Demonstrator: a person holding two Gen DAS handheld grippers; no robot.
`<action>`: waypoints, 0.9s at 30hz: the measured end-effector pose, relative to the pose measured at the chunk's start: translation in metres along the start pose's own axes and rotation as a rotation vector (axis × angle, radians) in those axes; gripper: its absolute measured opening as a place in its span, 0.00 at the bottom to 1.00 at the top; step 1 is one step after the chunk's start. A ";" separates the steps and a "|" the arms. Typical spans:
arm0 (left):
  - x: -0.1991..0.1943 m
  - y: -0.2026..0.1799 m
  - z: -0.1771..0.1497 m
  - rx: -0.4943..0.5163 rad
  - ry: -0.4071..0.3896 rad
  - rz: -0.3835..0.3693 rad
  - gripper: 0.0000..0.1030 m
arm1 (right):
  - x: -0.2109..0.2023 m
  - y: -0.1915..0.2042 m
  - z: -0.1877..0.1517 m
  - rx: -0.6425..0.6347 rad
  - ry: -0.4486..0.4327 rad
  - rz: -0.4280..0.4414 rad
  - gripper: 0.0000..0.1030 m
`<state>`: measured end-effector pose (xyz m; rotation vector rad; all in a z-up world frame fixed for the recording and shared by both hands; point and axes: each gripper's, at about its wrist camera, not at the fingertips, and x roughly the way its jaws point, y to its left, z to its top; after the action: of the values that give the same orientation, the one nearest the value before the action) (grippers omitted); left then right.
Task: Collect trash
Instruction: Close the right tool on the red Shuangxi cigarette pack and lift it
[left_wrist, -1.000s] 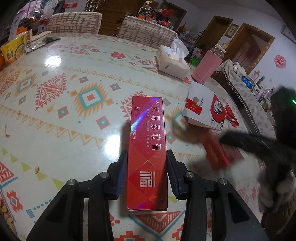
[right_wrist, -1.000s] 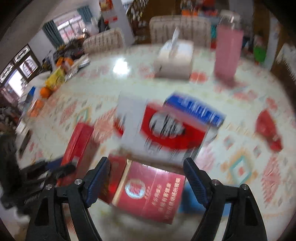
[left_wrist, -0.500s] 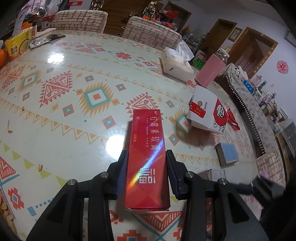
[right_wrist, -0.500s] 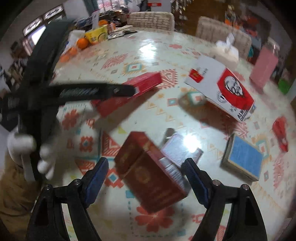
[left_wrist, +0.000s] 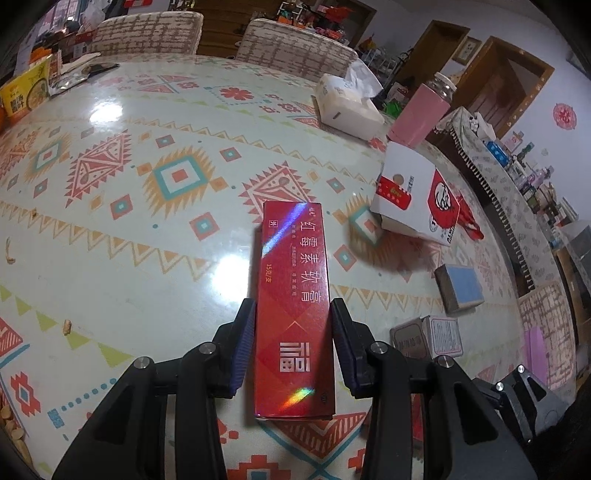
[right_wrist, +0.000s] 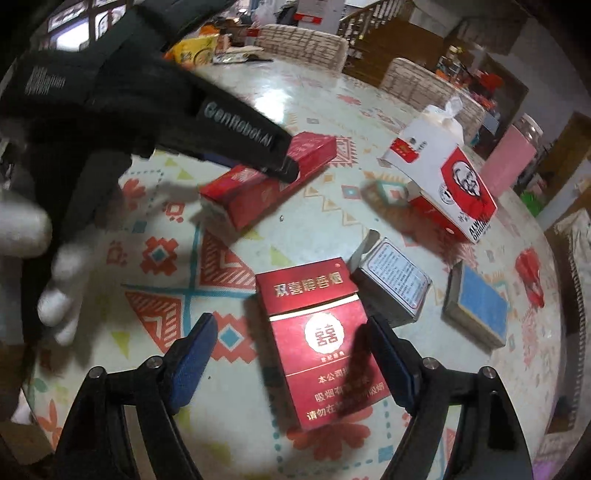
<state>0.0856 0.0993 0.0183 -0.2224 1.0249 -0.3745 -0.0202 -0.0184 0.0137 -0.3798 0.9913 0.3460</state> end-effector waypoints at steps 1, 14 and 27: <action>0.000 -0.001 0.000 0.005 0.001 0.002 0.38 | -0.001 -0.003 -0.001 0.015 -0.004 0.002 0.81; -0.007 -0.007 -0.001 0.033 -0.035 -0.009 0.38 | 0.012 -0.032 -0.003 0.163 0.000 0.020 0.77; -0.012 -0.003 0.001 0.016 -0.056 -0.017 0.38 | -0.027 -0.044 -0.033 0.277 -0.061 0.054 0.59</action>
<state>0.0806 0.1015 0.0296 -0.2263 0.9655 -0.3899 -0.0385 -0.0756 0.0272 -0.0907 0.9752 0.2625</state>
